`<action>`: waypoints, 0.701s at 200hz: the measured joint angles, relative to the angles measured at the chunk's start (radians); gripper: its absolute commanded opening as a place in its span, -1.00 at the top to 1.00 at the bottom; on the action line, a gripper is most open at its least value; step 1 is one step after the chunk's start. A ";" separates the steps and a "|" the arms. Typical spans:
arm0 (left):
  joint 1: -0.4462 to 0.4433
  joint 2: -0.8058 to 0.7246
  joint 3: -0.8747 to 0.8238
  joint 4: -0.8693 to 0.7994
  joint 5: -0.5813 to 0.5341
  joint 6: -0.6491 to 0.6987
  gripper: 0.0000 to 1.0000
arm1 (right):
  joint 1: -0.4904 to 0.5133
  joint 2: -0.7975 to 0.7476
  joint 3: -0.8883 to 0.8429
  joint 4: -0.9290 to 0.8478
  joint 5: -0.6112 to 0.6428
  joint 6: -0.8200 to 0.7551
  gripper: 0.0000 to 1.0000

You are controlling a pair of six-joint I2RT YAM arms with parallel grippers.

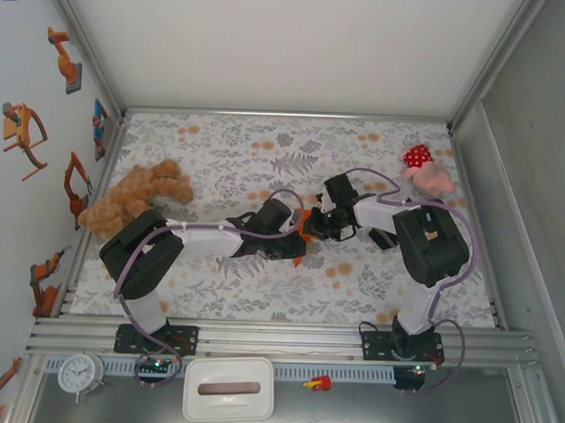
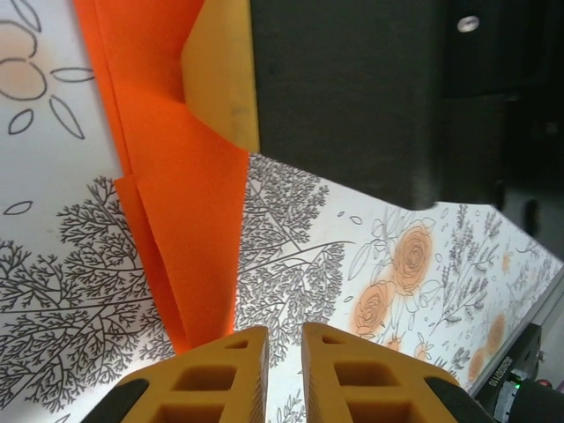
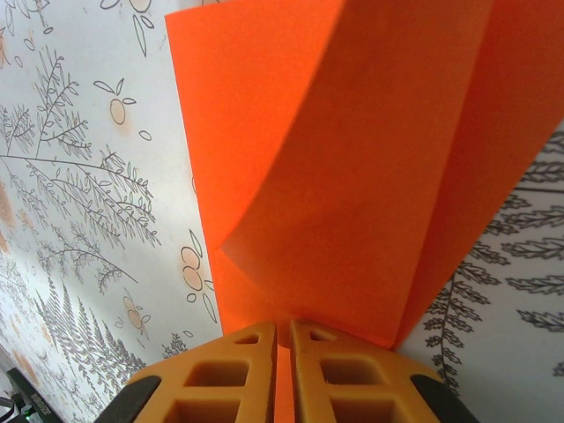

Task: Fold a paper plane with a square sheet of paper (pick it up from the middle)
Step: Fold the wing for the fifth time at the center of the table.

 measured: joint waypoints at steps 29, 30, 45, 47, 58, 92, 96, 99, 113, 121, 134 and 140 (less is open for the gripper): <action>0.000 0.028 0.000 -0.002 -0.003 -0.005 0.67 | 0.000 0.000 0.000 0.000 0.000 0.000 0.75; 0.000 0.028 0.000 -0.002 -0.003 -0.005 0.67 | 0.000 0.000 0.000 0.000 0.000 0.000 0.74; 0.000 0.035 0.002 -0.002 -0.002 -0.008 0.68 | 0.000 0.000 0.000 0.000 -0.001 0.000 0.74; 0.000 0.036 0.002 -0.001 -0.002 -0.009 0.68 | 0.000 0.000 0.000 0.000 -0.002 0.000 0.74; 0.000 0.040 0.003 -0.001 -0.002 -0.010 0.68 | 0.000 0.000 0.000 0.000 -0.002 0.000 0.74; 0.000 0.047 0.003 -0.001 -0.002 -0.012 0.68 | 0.000 -0.001 0.000 0.002 -0.004 0.000 0.69; 0.000 0.047 0.003 0.000 -0.002 -0.012 0.68 | 0.000 -0.002 0.000 0.003 -0.005 0.000 0.68; 0.000 0.047 0.003 0.000 -0.002 -0.012 0.68 | 0.000 -0.003 0.000 0.002 -0.005 0.000 0.68; 0.000 0.047 0.003 0.000 -0.002 -0.012 0.68 | 0.000 -0.013 0.000 -0.003 -0.002 0.000 0.63; 0.000 0.047 0.003 0.000 -0.002 -0.012 0.68 | 0.000 -0.024 0.000 -0.009 0.001 -0.001 0.59; 0.000 0.047 0.003 0.000 -0.002 -0.012 0.68 | 0.000 -0.050 0.000 -0.025 0.013 -0.008 0.47; 0.000 0.047 0.003 0.000 -0.002 -0.012 0.68 | 0.000 -0.068 0.000 -0.033 0.025 -0.014 0.43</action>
